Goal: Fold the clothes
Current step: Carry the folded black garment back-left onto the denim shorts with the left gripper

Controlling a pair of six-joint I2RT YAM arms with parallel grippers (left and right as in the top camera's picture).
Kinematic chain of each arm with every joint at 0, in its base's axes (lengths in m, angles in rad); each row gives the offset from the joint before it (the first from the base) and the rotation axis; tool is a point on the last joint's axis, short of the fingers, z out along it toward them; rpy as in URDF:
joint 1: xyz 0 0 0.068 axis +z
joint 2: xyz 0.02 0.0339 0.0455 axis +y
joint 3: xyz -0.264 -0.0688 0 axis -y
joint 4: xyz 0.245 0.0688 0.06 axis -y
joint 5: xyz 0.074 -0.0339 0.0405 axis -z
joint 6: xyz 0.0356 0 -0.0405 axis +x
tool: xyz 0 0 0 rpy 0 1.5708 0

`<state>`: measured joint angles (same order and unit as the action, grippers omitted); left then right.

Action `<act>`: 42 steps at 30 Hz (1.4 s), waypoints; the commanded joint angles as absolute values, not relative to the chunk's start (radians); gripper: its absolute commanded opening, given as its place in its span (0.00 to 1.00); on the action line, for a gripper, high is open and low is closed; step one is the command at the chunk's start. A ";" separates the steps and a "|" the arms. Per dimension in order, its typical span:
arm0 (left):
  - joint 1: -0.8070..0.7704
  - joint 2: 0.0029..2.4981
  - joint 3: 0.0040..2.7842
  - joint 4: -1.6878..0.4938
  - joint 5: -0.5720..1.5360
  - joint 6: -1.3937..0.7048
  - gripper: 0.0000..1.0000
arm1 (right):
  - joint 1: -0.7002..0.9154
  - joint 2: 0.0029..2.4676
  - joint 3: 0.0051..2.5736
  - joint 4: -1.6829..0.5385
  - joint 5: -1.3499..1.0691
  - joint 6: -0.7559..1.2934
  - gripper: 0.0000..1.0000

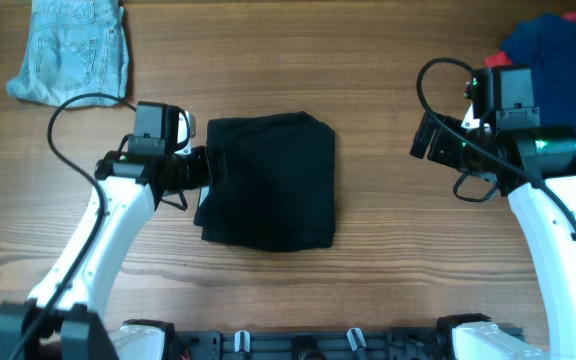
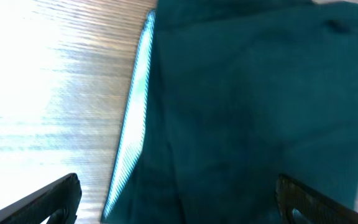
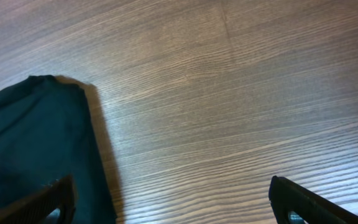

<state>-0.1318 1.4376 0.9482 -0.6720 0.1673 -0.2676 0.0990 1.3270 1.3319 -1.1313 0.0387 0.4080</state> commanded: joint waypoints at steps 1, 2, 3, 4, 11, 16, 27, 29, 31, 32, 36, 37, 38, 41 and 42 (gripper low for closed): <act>-0.136 1.517 0.972 -0.633 0.148 -0.276 1.00 | 0.097 1.338 1.333 -1.113 0.060 0.422 1.00; -0.136 1.549 0.972 -0.626 0.149 -0.273 1.00 | 0.097 1.338 1.333 -1.108 0.060 0.421 1.00; -0.136 1.571 0.972 -0.620 0.149 -0.273 1.00 | 0.097 1.338 1.333 -1.108 0.060 0.422 1.00; -0.136 1.594 0.972 -0.611 0.170 -0.267 1.00 | 0.097 1.338 1.333 -1.108 0.060 0.422 1.00; -0.136 1.737 0.971 -0.556 0.307 -0.208 1.00 | 0.097 1.338 1.333 -1.108 0.060 0.422 1.00; -0.136 1.842 0.971 -0.542 0.370 -0.163 0.97 | 0.097 1.338 1.333 -1.107 0.060 0.422 1.00; -0.136 1.849 1.135 -0.493 0.292 -0.163 0.04 | 0.097 1.338 1.333 -1.108 0.060 0.422 1.00; -0.136 1.849 1.229 -0.462 0.176 -0.134 0.04 | 0.097 1.338 1.333 -1.108 0.060 0.422 1.00; -0.131 1.849 1.328 -0.439 0.057 -0.101 0.04 | 0.097 1.338 1.333 -1.108 0.059 0.422 1.00; -0.115 1.849 1.389 -0.420 0.019 -0.055 0.04 | 0.097 1.338 1.333 -1.107 0.060 0.422 1.00; -0.049 1.850 1.471 -0.374 -0.010 0.050 0.04 | 0.097 1.338 1.333 -1.108 0.060 0.422 1.00; -0.034 1.849 1.483 -0.364 -0.010 0.076 0.04 | 0.097 1.338 1.333 -1.107 0.060 0.422 0.99; -0.013 1.850 1.498 -0.349 -0.010 0.110 0.04 | 0.097 1.338 1.333 -1.107 0.060 0.422 1.00; 0.025 1.849 1.521 -0.287 -0.025 0.172 0.04 | 0.097 1.338 1.333 -1.107 0.060 0.422 1.00; 0.036 1.849 1.523 -0.244 -0.039 0.192 0.04 | 0.097 1.338 1.333 -1.107 0.060 0.422 1.00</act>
